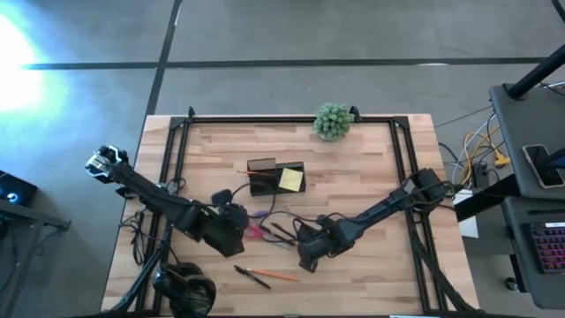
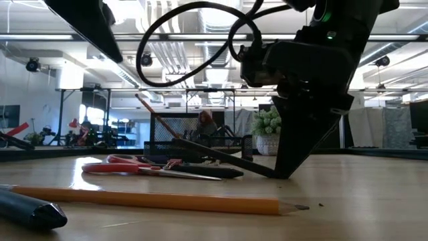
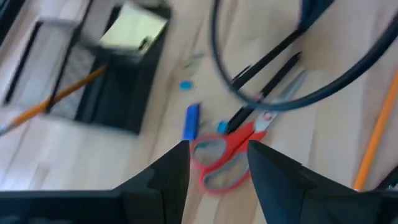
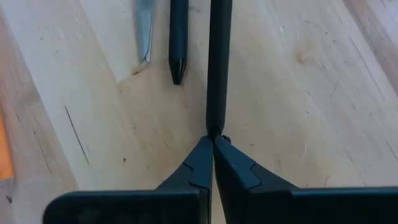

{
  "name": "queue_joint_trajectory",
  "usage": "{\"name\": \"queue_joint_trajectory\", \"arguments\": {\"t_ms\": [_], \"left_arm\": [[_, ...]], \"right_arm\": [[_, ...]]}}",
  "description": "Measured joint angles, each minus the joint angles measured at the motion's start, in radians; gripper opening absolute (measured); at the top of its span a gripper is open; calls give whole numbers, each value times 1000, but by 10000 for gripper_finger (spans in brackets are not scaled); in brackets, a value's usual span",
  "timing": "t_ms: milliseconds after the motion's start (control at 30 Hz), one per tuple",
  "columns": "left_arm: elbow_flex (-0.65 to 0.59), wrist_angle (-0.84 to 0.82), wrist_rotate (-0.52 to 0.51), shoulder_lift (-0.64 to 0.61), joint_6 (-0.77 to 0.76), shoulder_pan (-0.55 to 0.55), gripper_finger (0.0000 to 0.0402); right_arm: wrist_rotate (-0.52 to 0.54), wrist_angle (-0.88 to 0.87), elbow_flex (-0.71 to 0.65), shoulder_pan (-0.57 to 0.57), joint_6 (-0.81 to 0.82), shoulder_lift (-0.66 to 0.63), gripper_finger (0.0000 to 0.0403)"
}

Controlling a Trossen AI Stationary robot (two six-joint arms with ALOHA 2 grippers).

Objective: Pick and place office supplies into organizer
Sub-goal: Put the top black pen into the desk organizer

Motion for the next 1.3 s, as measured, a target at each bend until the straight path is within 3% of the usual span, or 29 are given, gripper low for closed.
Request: {"name": "queue_joint_trajectory", "arguments": {"t_ms": [133, 267, 467, 567, 800, 1033, 1300], "left_arm": [[-123, 206, 4, 0, 119, 18, 147], [-285, 398, 22, -27, 123, 33, 147], [-573, 998, 97, -103, 167, 50, 147], [-658, 1169, 96, -110, 277, 67, 147], [-693, 1188, 233, -59, 338, 176, 147], [-678, 1346, 351, 62, 442, 260, 147], [-638, 1462, 400, 202, 485, 274, 147]], "right_arm": [[0, 0, -3, -2, -2, 2, 8], [0, 0, -4, -2, 5, 2, 9], [0, 14, -6, -2, -9, 2, 8], [-1, 17, -6, -3, -24, 2, 8], [-1, 22, -7, -3, -46, 2, 8], [-1, 24, -7, -3, -47, 2, 8], [-7, 28, -8, -3, -47, 2, 8]]}}
